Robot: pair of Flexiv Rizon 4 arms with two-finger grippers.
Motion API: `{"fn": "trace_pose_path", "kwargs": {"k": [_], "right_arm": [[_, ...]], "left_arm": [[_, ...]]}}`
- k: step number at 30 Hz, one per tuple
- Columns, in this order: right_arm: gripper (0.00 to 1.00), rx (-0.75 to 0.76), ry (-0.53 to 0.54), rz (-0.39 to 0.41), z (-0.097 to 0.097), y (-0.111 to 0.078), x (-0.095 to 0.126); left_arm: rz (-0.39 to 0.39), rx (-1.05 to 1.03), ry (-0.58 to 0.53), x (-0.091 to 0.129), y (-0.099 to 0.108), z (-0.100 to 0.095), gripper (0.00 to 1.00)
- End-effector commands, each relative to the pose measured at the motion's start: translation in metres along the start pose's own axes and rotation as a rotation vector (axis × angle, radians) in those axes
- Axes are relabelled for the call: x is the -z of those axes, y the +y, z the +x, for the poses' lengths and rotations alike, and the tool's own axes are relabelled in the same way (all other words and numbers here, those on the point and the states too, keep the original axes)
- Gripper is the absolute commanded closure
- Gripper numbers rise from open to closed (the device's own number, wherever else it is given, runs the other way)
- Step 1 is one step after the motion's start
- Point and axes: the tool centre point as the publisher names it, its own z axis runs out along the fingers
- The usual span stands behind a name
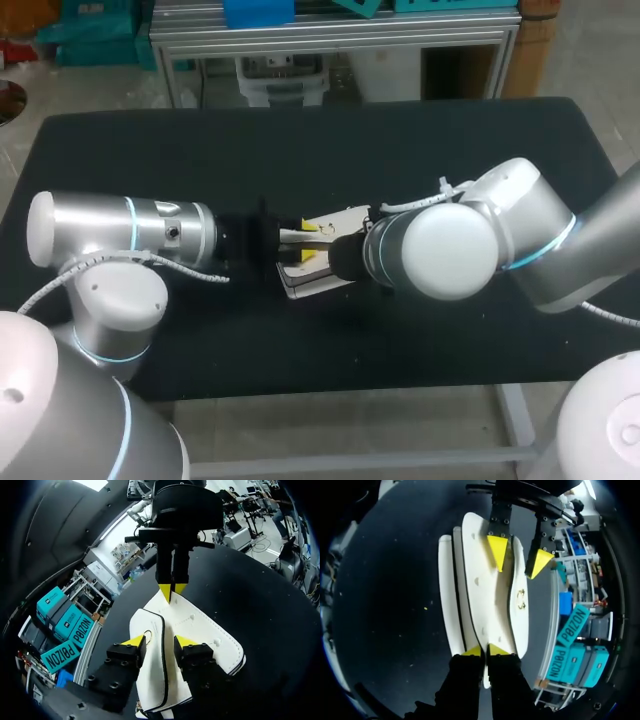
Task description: Pick up the bag, open it, inspect its contents, close it, and place it on the opposite side
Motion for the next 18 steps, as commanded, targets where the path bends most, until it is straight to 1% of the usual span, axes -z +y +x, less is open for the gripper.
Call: {"fn": "trace_pose_path", "kwargs": {"k": [1,3,8,10,15,17,18], "right_arm": [[1.00,-0.001,-0.539,-0.009,0.004,-0.003,-0.001],[1.00,-0.001,-0.539,-0.009,0.004,-0.003,-0.001],[1.00,-0.001,-0.539,-0.009,0.004,-0.003,-0.001],[1.00,-0.001,-0.539,-0.009,0.004,-0.003,-0.001],[1.00,0.021,-0.525,0.016,0.002,0.003,0.006],[0.50,0.029,-0.524,0.018,0.004,0.006,0.011],[0.06,0.029,-0.524,0.018,0.004,0.007,0.012]], "left_arm": [[0.104,0.039,0.019,0.017,0.005,-0.010,0.00],[0.144,0.075,0.030,0.023,0.005,-0.016,0.00],[0.212,0.187,0.046,0.034,0.010,-0.029,0.00],[0.218,0.237,0.040,0.038,0.012,-0.034,0.00],[0.199,0.306,0.016,0.039,0.015,-0.040,0.00],[0.202,0.328,0.019,0.039,0.015,-0.043,0.00],[0.191,0.339,0.013,0.038,0.016,-0.045,0.00]]}}
